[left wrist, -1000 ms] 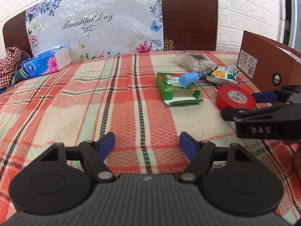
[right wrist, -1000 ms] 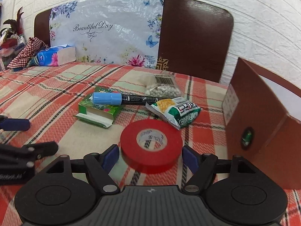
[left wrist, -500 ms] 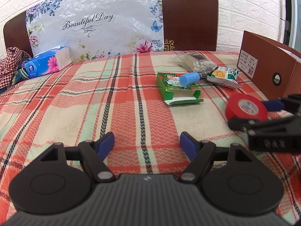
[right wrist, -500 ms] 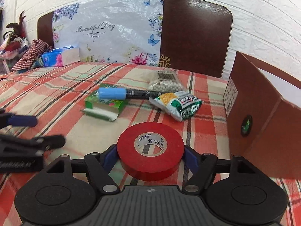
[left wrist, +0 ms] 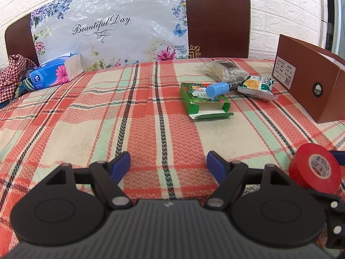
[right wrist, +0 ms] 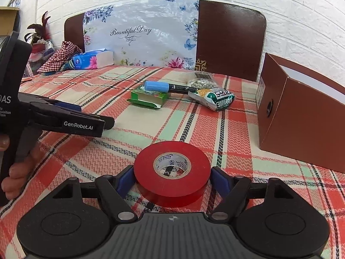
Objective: Organize objects
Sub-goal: 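Move the right tool to the red tape roll and grasp it, then lift the red tape toward the box while the left tool grasps it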
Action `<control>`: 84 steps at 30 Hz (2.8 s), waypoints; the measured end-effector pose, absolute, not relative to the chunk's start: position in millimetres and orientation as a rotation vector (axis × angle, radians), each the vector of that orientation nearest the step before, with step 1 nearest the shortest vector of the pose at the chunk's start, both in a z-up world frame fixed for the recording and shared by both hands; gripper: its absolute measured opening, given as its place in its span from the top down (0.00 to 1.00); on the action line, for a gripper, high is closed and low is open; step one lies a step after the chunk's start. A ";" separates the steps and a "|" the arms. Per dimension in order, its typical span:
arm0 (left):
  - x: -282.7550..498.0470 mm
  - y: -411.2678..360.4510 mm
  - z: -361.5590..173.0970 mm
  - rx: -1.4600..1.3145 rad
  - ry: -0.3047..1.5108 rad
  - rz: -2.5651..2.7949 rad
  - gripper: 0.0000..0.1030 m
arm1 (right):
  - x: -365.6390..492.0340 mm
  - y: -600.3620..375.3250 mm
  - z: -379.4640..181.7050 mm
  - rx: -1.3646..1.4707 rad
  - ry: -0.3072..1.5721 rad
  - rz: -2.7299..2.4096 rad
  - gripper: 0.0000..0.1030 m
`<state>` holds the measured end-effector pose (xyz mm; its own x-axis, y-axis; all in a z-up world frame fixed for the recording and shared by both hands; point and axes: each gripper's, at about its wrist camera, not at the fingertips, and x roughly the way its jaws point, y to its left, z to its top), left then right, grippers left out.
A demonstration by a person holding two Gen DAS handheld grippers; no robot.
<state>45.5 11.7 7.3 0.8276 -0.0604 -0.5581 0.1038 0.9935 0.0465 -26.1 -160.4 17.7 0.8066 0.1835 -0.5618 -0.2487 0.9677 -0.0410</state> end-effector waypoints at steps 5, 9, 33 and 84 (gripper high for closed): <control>44.2 10.2 7.9 0.086 0.590 -0.082 0.22 | -29.9 -162.3 17.6 -0.112 0.592 0.217 0.22; 43.7 10.1 8.0 0.090 0.591 -0.080 0.22 | -36.1 -166.7 17.4 -0.098 0.594 0.212 0.20; 37.6 9.6 8.5 0.089 0.591 -0.074 0.22 | -46.7 -173.2 16.7 -0.084 0.577 0.205 0.20; 43.5 -62.4 30.1 -0.075 0.911 -0.425 0.57 | -30.5 -165.6 15.8 -0.097 0.585 0.266 0.29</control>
<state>43.5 -62.4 30.1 0.5363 -0.3876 -0.7498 0.3250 0.9147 -0.2403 -30.5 -165.6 15.8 0.8006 0.2204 -0.5572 -0.2751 0.9613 -0.0151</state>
